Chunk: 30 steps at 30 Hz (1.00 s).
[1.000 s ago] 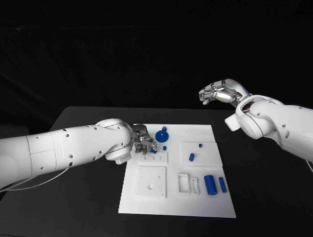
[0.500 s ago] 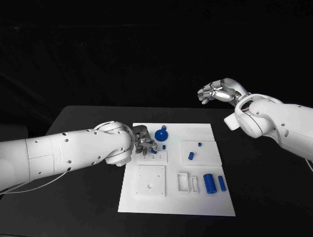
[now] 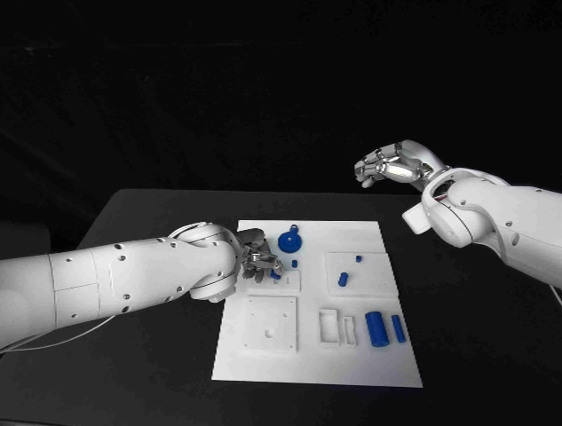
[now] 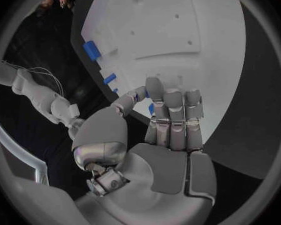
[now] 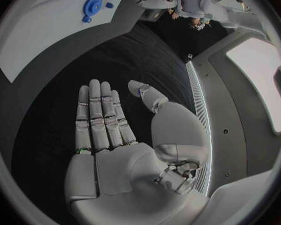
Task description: Assemble the parts on the task board
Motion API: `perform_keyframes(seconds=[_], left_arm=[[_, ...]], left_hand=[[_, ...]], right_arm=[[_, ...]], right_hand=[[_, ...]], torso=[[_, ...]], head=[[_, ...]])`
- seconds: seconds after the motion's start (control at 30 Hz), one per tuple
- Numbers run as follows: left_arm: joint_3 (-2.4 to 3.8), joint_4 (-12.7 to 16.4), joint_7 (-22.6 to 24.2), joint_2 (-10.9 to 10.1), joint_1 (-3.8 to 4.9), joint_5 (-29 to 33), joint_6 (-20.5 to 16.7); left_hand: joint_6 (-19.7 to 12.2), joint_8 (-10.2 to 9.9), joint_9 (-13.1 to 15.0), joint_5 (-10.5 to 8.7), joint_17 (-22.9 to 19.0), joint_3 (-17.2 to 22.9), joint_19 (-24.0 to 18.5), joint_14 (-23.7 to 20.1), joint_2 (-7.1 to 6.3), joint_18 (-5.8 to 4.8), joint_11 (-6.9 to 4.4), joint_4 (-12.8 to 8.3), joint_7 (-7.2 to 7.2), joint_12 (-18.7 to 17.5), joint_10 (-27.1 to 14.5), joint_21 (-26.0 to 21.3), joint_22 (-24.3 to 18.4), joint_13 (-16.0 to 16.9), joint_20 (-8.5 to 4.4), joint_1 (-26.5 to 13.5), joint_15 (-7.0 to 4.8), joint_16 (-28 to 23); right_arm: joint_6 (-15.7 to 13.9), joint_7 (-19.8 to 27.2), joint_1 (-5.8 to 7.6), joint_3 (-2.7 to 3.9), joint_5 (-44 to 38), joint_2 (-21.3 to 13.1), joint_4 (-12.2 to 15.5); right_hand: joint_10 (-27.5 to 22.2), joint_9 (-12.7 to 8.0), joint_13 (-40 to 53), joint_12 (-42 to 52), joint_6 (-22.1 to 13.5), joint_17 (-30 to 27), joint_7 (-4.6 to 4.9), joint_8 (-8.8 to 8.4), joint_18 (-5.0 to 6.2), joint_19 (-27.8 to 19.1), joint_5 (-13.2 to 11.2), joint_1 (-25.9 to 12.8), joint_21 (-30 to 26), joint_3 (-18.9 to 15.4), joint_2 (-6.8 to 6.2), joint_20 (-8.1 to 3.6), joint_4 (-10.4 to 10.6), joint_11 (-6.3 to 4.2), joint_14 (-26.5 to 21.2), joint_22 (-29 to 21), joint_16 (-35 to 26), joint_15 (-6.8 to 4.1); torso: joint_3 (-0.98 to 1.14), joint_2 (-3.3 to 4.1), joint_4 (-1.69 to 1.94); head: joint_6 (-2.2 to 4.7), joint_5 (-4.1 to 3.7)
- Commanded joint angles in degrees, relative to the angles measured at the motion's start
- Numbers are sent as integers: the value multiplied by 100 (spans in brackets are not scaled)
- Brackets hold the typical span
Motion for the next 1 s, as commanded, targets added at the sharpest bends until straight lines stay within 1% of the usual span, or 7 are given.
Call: perform_keyframes(seconds=[0.03,0.23,0.33,0.47,0.6,0.9,1.0], left_arm=[[4,-5,56,25,-18,-61,-31],[5,-15,41,29,-62,-61,-9],[5,-23,37,22,-64,-60,-18],[5,-25,2,13,-68,-54,-55],[5,-24,-20,17,-71,-48,7],[5,-24,-49,7,-73,-10,103],[5,-28,-52,5,-73,0,123]], left_hand=[[647,11,543,23,6,31,39,5,77,-23,-104,7,-544,34,-76,35,11,11,-599,2,-46,39],[660,12,568,20,7,29,35,6,82,-23,-108,6,-549,69,-78,37,21,21,-601,-12,-47,68],[668,13,582,17,8,28,36,7,85,-23,-111,6,-552,90,-79,40,26,26,-602,-17,-48,85],[687,16,614,11,10,26,46,13,85,-20,-120,9,-560,135,-79,52,40,39,-607,-28,-52,125],[707,19,687,14,-23,29,103,30,77,-4,-134,19,-574,228,-94,107,82,61,-631,-34,-76,184],[716,20,724,12,-51,30,113,35,76,0,-133,26,-576,272,-100,127,102,67,-639,-41,-83,208],[730,25,755,41,-66,32,118,44,78,3,-139,20,-583,311,-99,142,118,75,-643,-45,-87,239]], right_arm=[[105,17,3,3,-76,-1,10],[109,16,3,3,-84,9,-2],[110,17,2,2,-85,11,-11],[111,14,2,2,-86,20,-18],[111,14,1,2,-91,34,-29],[116,13,1,2,-92,32,-35],[111,8,1,2,-106,32,-37]], right_hand=[[-11,-9,-6,-40,-42,-5,5,-33,35,-15,29,-6,-29,-9,-58,37,17,38,-5,-6,-23,42],[-7,-11,-9,-52,-43,-5,5,-32,35,-15,56,-4,-36,-14,-58,37,13,38,-4,-9,-28,43],[-1,-12,-11,-60,-43,-5,5,-31,35,-14,81,-4,-40,-18,-56,38,14,38,-2,-12,-32,43],[5,-14,-14,-70,-44,-5,5,-30,35,-11,113,-4,-45,-22,-54,39,14,38,0,-14,-37,43],[9,-16,-16,-78,-44,-5,6,-29,35,-9,134,-6,-49,-26,-54,39,16,38,1,-16,-40,43],[14,-19,-19,-91,-46,-5,6,-28,35,-8,168,-7,-55,-31,-54,39,15,39,2,-18,-46,44],[15,-19,-19,-92,-46,-5,6,-28,35,-8,173,-7,-56,-32,-54,39,15,39,2,-18,-47,44]], torso=[[-3,1,3],[-2,2,-1],[-2,0,3],[5,-1,8],[3,0,8],[0,-2,2],[1,-1,2]], head=[[-2,-7],[-15,-5],[-22,-9],[-28,-4],[-41,1],[-48,13],[-53,16]])
